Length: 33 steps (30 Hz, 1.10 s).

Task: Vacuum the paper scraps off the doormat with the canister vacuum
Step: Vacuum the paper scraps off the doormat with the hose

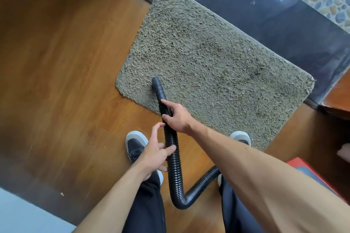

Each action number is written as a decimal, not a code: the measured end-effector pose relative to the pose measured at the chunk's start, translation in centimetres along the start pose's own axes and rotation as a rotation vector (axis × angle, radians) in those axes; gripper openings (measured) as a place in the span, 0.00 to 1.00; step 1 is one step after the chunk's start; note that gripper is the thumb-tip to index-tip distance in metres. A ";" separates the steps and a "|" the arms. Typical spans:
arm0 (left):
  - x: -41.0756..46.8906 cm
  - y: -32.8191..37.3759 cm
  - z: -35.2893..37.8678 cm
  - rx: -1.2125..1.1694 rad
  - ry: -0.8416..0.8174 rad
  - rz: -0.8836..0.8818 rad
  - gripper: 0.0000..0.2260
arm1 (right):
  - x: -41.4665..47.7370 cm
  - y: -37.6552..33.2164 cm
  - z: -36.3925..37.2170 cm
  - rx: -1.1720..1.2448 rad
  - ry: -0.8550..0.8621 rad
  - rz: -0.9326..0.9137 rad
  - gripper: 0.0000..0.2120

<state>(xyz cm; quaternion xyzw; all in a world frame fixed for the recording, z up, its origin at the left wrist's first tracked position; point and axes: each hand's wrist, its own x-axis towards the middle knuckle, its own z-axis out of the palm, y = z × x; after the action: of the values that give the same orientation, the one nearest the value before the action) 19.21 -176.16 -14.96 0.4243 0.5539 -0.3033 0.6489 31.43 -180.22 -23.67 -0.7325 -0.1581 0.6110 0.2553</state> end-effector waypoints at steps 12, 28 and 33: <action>-1.3 0.6 5.5 0.345 -0.248 -0.020 0.30 | -8.3 7.7 -2.8 0.545 0.200 0.227 0.29; -2.5 1.5 10.3 0.484 -0.282 0.033 0.32 | -11.8 11.7 -4.7 0.814 0.297 0.313 0.29; -1.2 3.7 11.0 0.442 -0.211 0.095 0.32 | -9.5 10.3 -7.8 0.751 0.289 0.215 0.30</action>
<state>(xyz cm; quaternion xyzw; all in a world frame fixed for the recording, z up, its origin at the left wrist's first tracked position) 27.24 -184.36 -12.67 0.5475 0.3827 -0.4288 0.6082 36.23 -195.22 -20.81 -0.6790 0.1906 0.5404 0.4590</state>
